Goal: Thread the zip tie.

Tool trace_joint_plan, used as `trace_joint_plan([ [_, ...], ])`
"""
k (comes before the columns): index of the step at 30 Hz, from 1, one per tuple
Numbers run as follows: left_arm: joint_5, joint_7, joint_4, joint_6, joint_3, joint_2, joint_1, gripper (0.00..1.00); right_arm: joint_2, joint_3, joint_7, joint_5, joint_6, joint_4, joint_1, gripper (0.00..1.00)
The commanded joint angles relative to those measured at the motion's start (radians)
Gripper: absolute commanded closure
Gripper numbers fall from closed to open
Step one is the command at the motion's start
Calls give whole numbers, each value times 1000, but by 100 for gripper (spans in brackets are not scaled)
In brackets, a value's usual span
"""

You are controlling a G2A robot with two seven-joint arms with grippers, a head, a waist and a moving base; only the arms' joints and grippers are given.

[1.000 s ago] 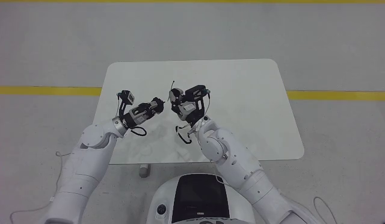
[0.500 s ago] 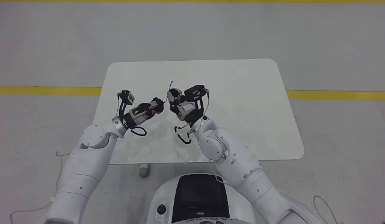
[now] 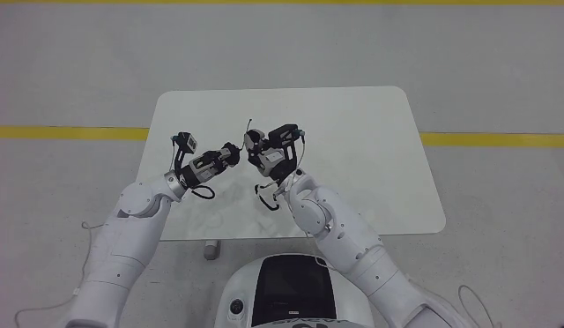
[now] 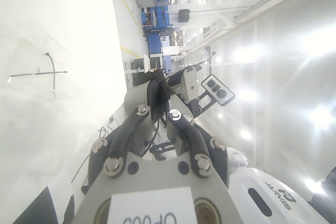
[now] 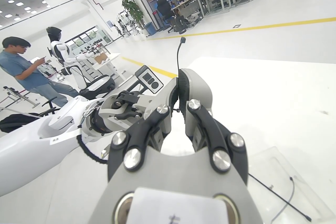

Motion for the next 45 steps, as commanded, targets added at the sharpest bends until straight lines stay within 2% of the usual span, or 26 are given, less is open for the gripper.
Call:
trace_joint_plan([
  [1, 0, 0, 0, 0, 0, 0, 0, 100, -1, 0, -3, 1, 2, 1, 0, 100],
  [36, 0, 0, 0, 0, 0, 0, 0, 100, -4, 0, 12, 1, 12, 9, 2, 100],
  [45, 0, 0, 0, 0, 0, 0, 0, 100, -1, 8, -8, 5, -8, -9, -9, 100],
])
